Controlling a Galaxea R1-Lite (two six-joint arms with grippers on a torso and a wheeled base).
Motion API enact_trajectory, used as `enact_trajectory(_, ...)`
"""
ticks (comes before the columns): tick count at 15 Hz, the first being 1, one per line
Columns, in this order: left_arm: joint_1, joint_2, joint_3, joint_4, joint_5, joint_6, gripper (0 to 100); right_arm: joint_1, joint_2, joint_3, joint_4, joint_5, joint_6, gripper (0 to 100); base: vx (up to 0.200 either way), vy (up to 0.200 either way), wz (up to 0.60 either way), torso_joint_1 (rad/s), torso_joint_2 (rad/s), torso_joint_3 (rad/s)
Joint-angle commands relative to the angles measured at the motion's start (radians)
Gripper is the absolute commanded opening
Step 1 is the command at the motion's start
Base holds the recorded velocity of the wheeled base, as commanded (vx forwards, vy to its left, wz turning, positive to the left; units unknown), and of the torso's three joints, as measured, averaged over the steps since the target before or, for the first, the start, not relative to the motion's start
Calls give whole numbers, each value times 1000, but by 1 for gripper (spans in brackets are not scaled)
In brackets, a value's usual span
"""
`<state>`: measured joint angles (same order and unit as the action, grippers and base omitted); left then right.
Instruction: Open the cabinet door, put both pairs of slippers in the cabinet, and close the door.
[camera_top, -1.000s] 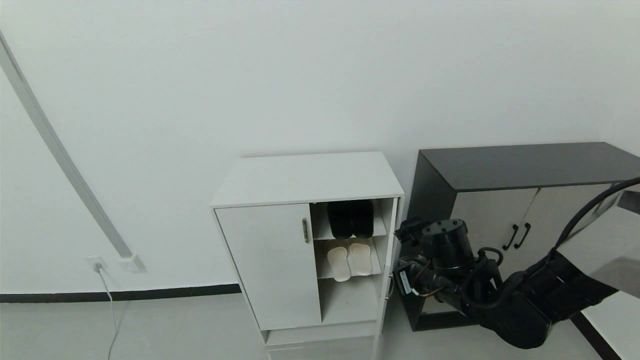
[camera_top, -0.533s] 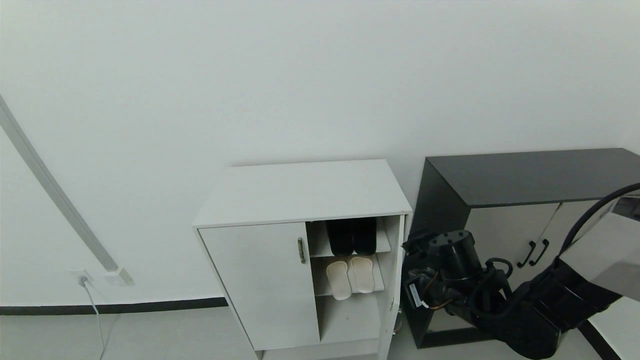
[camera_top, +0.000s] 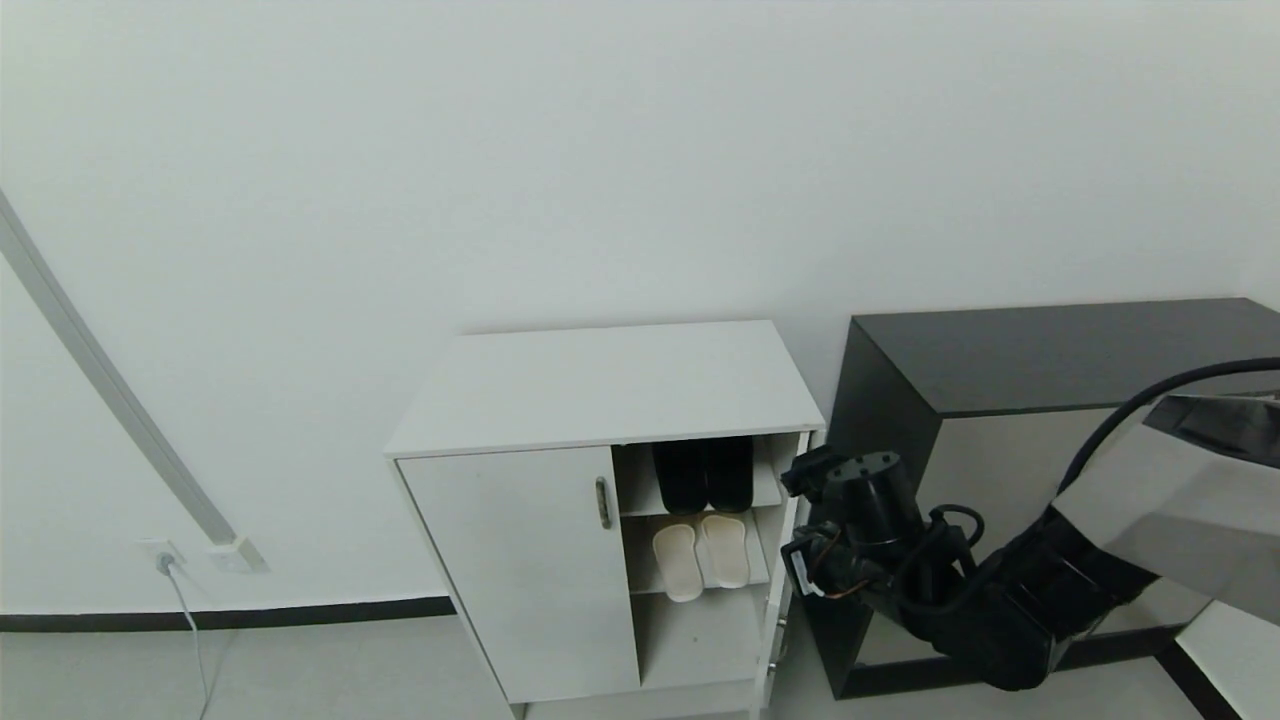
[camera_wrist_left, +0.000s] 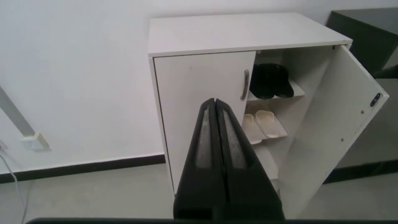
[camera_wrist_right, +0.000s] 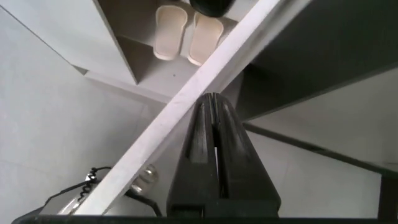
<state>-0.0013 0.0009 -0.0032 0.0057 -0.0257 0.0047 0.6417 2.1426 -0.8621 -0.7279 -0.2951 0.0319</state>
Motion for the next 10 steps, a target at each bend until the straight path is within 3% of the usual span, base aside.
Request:
enact_trajectory(1,0,1,0,0,0,0,0,6,68,-61,-27,2,46,0,0,0,0,0,0,0)
enact_trajectory(7,1,1,0,0,0,-2,0,10,88,-23,-257,83,88,0,0,0,0,0,0,0)
enact_trajectory(10,1,1,0,0,0,-3,0,10,89,98,-464,160,85,0,0,0,0,0,0,0)
